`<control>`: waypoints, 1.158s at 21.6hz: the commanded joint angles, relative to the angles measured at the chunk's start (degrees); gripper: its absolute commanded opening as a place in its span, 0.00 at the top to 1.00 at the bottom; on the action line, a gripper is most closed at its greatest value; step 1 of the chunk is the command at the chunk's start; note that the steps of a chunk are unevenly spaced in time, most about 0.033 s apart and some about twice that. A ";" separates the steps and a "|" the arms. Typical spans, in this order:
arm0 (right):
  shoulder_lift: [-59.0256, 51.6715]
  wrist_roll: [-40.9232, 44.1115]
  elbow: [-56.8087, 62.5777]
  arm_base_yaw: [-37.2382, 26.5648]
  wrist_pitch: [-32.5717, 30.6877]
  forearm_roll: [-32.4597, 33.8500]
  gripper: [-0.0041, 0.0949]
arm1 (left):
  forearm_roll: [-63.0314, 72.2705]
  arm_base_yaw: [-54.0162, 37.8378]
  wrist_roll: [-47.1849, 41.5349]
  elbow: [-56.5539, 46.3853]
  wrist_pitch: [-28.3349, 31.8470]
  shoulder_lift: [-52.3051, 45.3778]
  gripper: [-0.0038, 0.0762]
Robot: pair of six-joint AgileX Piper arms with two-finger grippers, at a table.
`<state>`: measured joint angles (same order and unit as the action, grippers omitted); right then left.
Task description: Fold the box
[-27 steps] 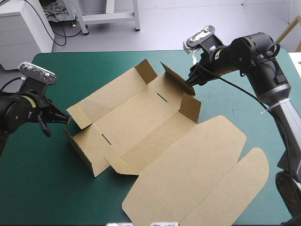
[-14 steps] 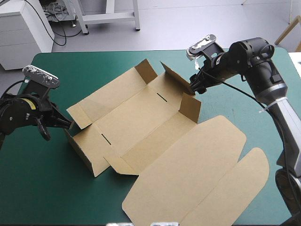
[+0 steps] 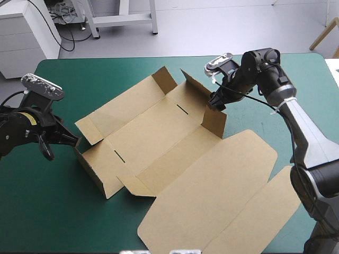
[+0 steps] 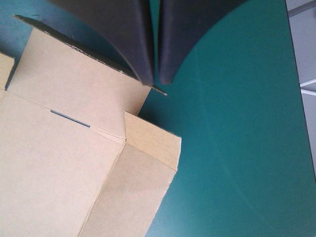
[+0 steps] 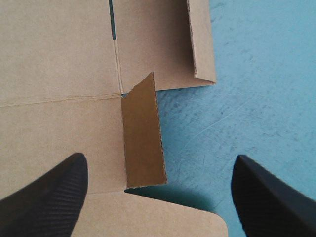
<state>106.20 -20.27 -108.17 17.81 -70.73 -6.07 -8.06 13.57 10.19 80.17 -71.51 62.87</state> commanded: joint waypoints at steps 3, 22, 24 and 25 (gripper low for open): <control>0.71 -0.57 -1.50 -0.29 1.83 -2.24 0.21 | -0.86 -0.01 -0.46 1.46 -2.05 -2.01 0.93; 10.02 -0.57 0.32 -0.29 1.83 -4.87 0.37 | -1.92 -0.01 -0.46 -1.96 -2.01 -2.01 0.93; 10.02 -0.57 1.15 -0.29 1.83 -4.87 0.53 | -1.92 -0.01 -0.46 -1.96 -2.01 -2.01 0.93; 10.02 -0.57 1.27 -0.29 1.83 -4.87 0.63 | -1.92 -0.01 -0.46 -1.96 -2.01 -2.01 0.93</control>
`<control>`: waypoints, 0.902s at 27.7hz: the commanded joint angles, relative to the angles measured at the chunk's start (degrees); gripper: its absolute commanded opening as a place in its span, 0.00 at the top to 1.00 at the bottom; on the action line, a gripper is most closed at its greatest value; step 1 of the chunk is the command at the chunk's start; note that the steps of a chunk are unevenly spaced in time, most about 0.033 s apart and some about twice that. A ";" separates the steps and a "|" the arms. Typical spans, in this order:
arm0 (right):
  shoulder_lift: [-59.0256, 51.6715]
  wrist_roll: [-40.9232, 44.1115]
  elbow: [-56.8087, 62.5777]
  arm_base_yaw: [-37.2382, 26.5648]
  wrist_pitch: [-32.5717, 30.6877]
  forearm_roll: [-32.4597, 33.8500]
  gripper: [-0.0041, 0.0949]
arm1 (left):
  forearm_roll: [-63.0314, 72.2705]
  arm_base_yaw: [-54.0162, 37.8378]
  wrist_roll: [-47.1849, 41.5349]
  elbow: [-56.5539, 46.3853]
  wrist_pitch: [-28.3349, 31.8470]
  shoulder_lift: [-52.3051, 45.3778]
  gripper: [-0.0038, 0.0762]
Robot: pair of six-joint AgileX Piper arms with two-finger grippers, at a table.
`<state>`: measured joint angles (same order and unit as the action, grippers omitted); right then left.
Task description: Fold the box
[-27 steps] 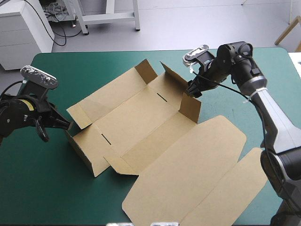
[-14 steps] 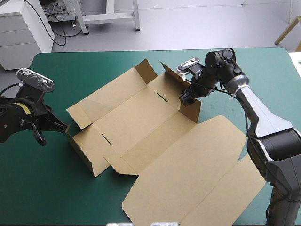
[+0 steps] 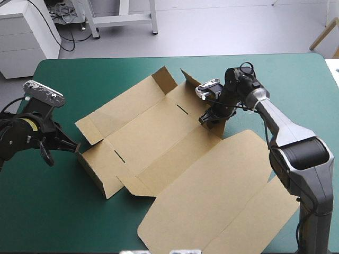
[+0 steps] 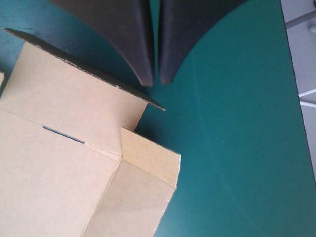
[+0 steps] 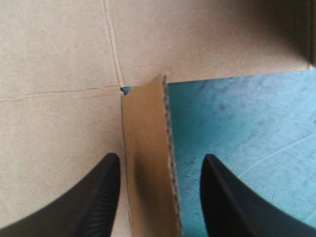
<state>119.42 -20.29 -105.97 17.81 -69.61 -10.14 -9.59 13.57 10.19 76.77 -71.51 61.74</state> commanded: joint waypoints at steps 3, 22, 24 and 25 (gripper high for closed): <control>-3.21 -0.56 -0.93 -0.29 0.71 -0.80 0.91 | -0.38 -0.01 -0.46 1.44 -1.90 -0.89 0.93; -3.21 -12.75 -1.04 -0.29 0.71 -0.68 0.98 | -0.38 -0.01 -0.33 1.44 -2.52 -0.89 0.93; -3.21 -15.96 -1.37 -0.29 0.71 -0.58 0.98 | -0.38 -0.01 0.24 1.44 -2.52 -0.89 0.93; -3.21 -17.21 -1.66 -0.29 0.90 -0.61 0.98 | -0.38 -0.01 0.37 1.44 -2.52 -0.89 0.93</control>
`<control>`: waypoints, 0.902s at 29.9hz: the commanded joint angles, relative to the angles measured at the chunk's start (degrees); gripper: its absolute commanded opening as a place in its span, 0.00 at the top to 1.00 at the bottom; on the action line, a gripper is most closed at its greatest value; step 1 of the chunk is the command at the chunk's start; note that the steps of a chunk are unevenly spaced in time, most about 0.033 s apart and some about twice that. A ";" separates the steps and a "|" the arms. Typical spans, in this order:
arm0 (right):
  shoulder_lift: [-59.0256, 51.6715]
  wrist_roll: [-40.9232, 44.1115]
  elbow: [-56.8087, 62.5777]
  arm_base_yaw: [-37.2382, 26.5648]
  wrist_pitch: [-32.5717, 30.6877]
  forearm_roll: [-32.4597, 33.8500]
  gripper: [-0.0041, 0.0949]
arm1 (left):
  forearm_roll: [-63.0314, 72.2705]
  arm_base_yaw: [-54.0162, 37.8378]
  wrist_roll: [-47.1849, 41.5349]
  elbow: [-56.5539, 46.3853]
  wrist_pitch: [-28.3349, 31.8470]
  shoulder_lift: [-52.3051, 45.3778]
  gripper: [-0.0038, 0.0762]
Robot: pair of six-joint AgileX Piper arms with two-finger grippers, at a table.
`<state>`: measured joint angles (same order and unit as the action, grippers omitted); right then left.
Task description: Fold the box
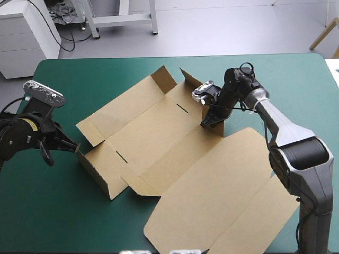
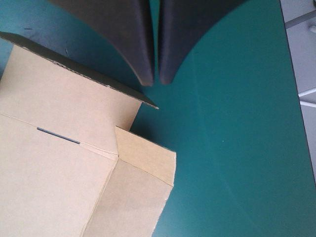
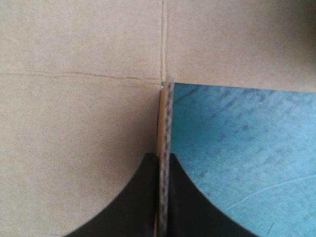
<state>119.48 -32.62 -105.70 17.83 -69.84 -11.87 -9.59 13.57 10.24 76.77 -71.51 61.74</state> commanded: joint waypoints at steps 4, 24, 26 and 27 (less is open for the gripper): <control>-3.26 -9.38 -3.61 -0.21 2.45 0.90 0.98 | -0.71 -0.01 0.32 1.44 -2.52 -0.89 0.93; -3.18 -41.89 -5.33 4.12 12.84 -9.87 0.98 | -0.73 -0.01 0.32 1.44 -2.52 -0.89 0.93; -3.18 -44.32 -5.33 5.80 13.99 -9.76 0.98 | -0.73 -0.01 0.32 1.44 -2.52 -0.89 0.93; -3.18 -45.56 -5.33 6.71 14.71 -9.64 0.98 | -0.60 -0.01 0.32 1.44 -2.52 -0.89 0.93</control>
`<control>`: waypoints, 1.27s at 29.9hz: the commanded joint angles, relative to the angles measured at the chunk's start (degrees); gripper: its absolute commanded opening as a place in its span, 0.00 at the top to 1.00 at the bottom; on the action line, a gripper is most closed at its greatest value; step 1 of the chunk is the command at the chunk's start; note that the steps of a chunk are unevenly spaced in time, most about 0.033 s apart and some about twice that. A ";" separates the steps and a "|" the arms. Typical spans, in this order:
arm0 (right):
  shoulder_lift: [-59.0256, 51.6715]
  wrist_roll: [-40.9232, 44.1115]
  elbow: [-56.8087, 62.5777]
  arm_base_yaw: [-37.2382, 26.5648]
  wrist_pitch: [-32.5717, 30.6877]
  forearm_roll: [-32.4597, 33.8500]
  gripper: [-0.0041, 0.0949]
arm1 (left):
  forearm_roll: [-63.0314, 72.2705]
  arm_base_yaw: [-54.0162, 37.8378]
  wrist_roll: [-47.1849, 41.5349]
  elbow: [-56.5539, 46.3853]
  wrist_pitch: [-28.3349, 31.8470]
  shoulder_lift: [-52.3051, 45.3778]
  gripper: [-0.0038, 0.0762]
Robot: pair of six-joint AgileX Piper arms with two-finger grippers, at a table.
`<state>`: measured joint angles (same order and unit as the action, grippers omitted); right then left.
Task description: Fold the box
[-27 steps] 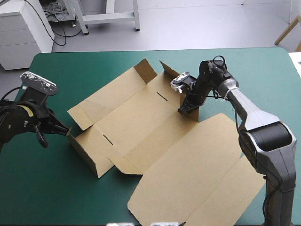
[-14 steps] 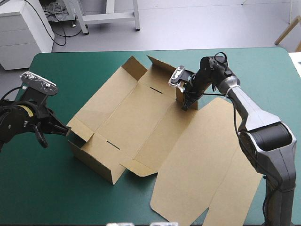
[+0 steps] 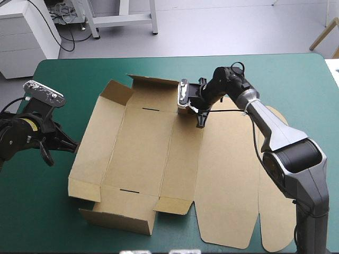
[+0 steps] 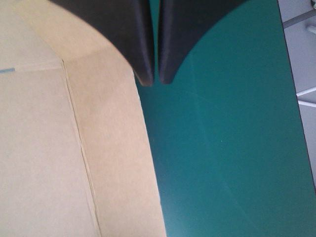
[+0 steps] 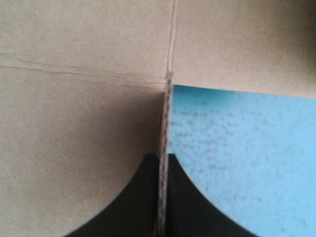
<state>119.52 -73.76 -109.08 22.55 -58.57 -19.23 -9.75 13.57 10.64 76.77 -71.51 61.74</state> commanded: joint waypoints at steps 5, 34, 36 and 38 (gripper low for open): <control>-3.21 -9.30 -1.95 5.49 6.43 -2.28 0.98 | -0.67 -0.01 -0.07 1.44 -2.52 -0.89 0.93; -4.01 -5.73 -2.79 6.56 10.84 -4.05 0.25 | -1.31 -0.01 -0.10 1.44 -2.55 -0.89 0.93; -4.94 -1.25 -3.95 6.56 10.84 -4.05 0.27 | -1.31 -0.01 -0.10 1.44 -2.55 -0.89 0.93; -5.92 4.36 -5.20 6.56 10.71 -3.95 0.29 | -1.31 -0.01 -0.10 1.44 -2.28 -0.89 0.93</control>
<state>119.20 -75.77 -110.84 29.24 -49.75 -21.57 -10.43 13.57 10.66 76.77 -71.51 61.74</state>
